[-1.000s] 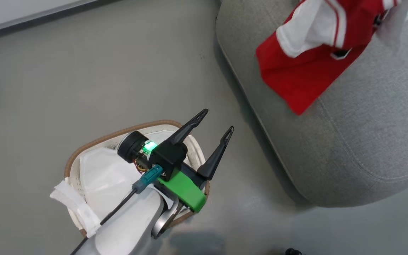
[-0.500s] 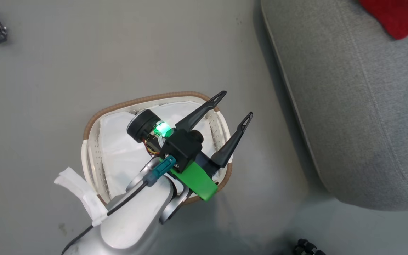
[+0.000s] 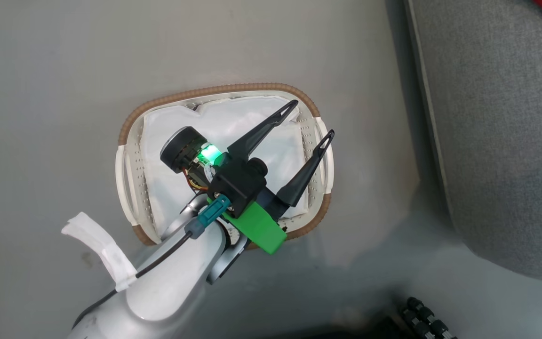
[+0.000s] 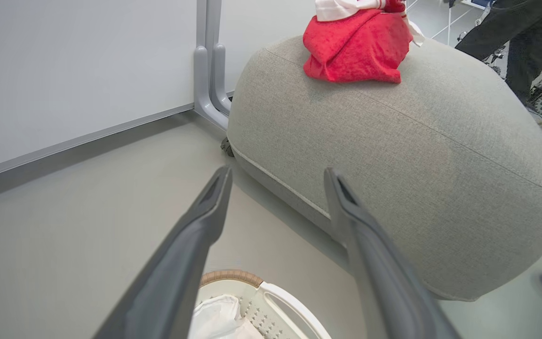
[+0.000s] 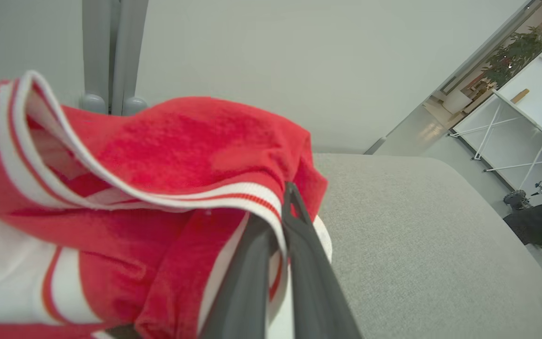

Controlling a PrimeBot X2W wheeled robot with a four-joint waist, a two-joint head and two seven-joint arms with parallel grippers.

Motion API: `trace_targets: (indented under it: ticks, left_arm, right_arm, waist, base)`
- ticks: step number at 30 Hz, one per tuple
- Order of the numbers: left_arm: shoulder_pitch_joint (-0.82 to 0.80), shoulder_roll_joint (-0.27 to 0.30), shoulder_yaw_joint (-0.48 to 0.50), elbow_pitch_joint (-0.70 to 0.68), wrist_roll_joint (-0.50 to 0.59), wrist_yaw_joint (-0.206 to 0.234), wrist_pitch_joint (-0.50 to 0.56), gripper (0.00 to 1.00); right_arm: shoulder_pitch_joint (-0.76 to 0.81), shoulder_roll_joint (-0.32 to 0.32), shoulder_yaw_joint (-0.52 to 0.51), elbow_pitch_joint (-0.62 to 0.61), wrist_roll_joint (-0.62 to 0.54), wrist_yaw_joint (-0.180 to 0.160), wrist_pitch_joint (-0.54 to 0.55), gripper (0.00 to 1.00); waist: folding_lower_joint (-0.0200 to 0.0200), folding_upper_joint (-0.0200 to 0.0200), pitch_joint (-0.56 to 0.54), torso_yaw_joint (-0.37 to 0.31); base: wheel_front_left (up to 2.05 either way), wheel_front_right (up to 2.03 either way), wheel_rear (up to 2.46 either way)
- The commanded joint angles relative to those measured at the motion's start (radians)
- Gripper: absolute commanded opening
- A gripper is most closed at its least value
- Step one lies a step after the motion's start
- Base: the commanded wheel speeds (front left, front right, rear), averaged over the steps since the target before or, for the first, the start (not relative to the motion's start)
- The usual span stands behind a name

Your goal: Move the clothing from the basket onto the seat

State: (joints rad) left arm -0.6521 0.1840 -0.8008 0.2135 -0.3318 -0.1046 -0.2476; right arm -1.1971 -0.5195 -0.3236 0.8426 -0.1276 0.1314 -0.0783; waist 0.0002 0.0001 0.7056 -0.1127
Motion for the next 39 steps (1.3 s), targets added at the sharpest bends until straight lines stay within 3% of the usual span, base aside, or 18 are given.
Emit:
trace_targets:
  ticks: [1,5,7,8,9,10,11,26,39]
  left_arm:
    - [-0.02,0.012,0.005,-0.003,0.003,0.006,0.002,1.0]
    - [-0.024,0.014,0.008,-0.005,-0.002,0.01,0.002,1.0]
    - [-0.024,0.017,0.01,-0.005,-0.006,0.012,0.002,1.0]
    - [-0.022,0.018,0.01,-0.005,-0.007,0.014,0.002,1.0]
    - [-0.02,0.019,0.009,-0.003,-0.009,0.015,0.001,1.0]
    - [-0.017,0.019,0.01,-0.002,-0.012,0.016,0.001,1.0]
    - [-0.014,0.02,0.011,-0.001,-0.013,0.017,0.001,1.0]
    - [0.052,0.0,0.051,0.041,-0.07,0.033,-0.016,1.0]
    - [0.224,-0.043,0.22,0.066,-0.105,0.035,-0.017,1.0]
  right_arm:
    - [0.021,0.008,-0.008,0.018,-0.014,-0.001,-0.012,0.0]
    - [0.022,0.033,-0.017,0.059,-0.041,-0.001,-0.048,0.0]
    - [0.021,0.047,-0.015,0.077,-0.052,-0.001,-0.068,0.15]
    - [0.021,0.051,-0.013,0.084,-0.057,-0.001,-0.08,0.25]
    - [0.024,0.054,-0.009,0.091,-0.062,-0.001,-0.092,0.45]
    - [0.029,0.056,-0.005,0.097,-0.066,-0.001,-0.1,0.83]
    - [0.033,0.058,-0.001,0.103,-0.07,-0.001,-0.109,1.0]
    - [0.086,0.087,0.083,0.107,-0.064,-0.001,-0.162,1.0]
    - [0.151,0.125,0.202,0.118,0.024,-0.001,-0.161,1.0]
  waist:
    - [-0.0002,-0.0001,0.007,-0.001]
    - [-0.0002,-0.0001,0.008,-0.011]
    - [-0.0002,-0.0001,0.006,-0.015]
    - [-0.0002,-0.0001,0.004,-0.017]
    - [-0.0002,-0.0001,0.0,-0.019]
    - [-0.0002,-0.0001,-0.003,-0.02]
    - [-0.0002,-0.0001,-0.007,-0.023]
    - [-0.0002,-0.0001,-0.165,-0.043]
    - [-0.0002,-0.0001,-0.403,0.039]
  base:
    - [0.0,0.0,0.0]
    - [0.0,0.0,0.0]
    - [0.0,0.0,0.0]
    - [0.0,0.0,0.0]
    - [0.0,0.0,0.0]
    - [0.0,0.0,0.0]
    - [0.0,0.0,0.0]
    - [0.0,0.0,0.0]
    - [0.0,0.0,0.0]
